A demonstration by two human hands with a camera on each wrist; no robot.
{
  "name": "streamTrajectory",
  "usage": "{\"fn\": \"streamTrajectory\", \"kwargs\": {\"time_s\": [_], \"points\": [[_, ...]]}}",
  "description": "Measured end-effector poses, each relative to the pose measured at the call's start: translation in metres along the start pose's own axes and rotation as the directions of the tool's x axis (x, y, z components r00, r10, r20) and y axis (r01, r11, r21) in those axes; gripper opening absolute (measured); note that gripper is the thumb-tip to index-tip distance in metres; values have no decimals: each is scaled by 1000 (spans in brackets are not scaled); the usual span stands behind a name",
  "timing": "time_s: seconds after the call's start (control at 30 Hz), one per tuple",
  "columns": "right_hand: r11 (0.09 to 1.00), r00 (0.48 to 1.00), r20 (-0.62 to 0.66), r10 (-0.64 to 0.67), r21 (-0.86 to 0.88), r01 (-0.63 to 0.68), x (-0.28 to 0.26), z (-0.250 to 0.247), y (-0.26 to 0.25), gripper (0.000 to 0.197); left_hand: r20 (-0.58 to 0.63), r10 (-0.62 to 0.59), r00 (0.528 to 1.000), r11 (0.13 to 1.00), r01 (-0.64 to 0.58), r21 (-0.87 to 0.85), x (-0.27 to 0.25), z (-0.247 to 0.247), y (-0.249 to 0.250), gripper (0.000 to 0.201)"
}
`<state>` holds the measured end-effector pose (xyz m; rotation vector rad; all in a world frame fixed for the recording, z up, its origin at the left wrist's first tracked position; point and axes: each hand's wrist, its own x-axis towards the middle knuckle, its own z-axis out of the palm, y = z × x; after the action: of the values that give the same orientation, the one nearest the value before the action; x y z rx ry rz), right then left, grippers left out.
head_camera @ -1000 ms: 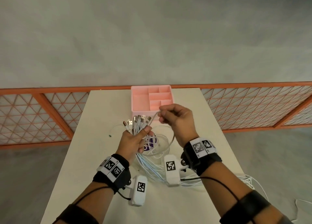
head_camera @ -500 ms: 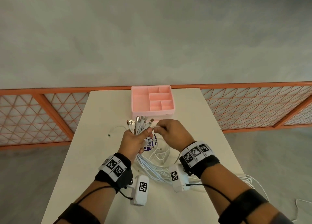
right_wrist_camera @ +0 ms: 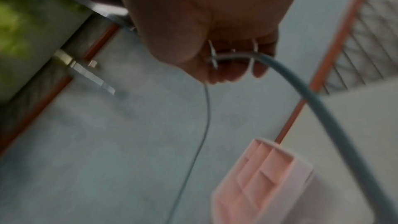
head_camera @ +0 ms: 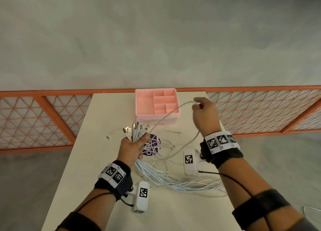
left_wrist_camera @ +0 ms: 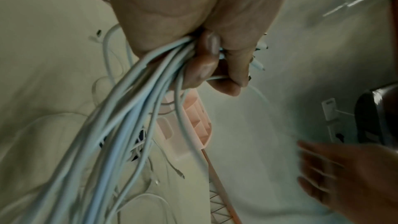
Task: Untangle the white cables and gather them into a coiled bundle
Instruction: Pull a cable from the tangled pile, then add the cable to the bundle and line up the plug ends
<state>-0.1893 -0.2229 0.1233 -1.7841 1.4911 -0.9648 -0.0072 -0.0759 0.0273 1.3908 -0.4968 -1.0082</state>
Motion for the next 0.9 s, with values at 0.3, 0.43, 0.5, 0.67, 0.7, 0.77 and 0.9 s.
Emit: {"fn": "streamTrajectory", "kwargs": {"time_s": [0.3, 0.43, 0.5, 0.67, 0.7, 0.77, 0.9], "points": [[898, 716, 669, -199, -169, 407, -48, 37, 1, 23, 77, 65, 995, 994, -71, 81, -5, 16, 11, 19], [949, 755, 585, -298, 93, 302, -49, 34, -10, 18, 111, 56, 992, 998, -60, 30, -2, 6, 8, 23], [939, 845, 429, -319, 263, 221, -42, 30, -21, 17, 117, 46, 992, 998, -51, 36, -3, 1, 3, 21], [781, 971, 5, -237, 596, 187, -22, 7, -55, 24, 31, -33, 999, 997, 31, 69, 0, -9, -17, 18], [739, 978, -71, -195, 645, 194, -18, 0, -60, 24, 5, -51, 999, 996, 50, 72, 1, -12, -20, 17], [675, 977, -183, -107, 708, 207, -6, -17, -64, 23, -46, -85, 995, 994, 88, 66, 3, -18, -25, 14], [707, 967, -252, 32, 690, 157, 16, -40, -40, 23, -51, -92, 994, 995, 93, 28, 2, -20, -26, 13]]}}
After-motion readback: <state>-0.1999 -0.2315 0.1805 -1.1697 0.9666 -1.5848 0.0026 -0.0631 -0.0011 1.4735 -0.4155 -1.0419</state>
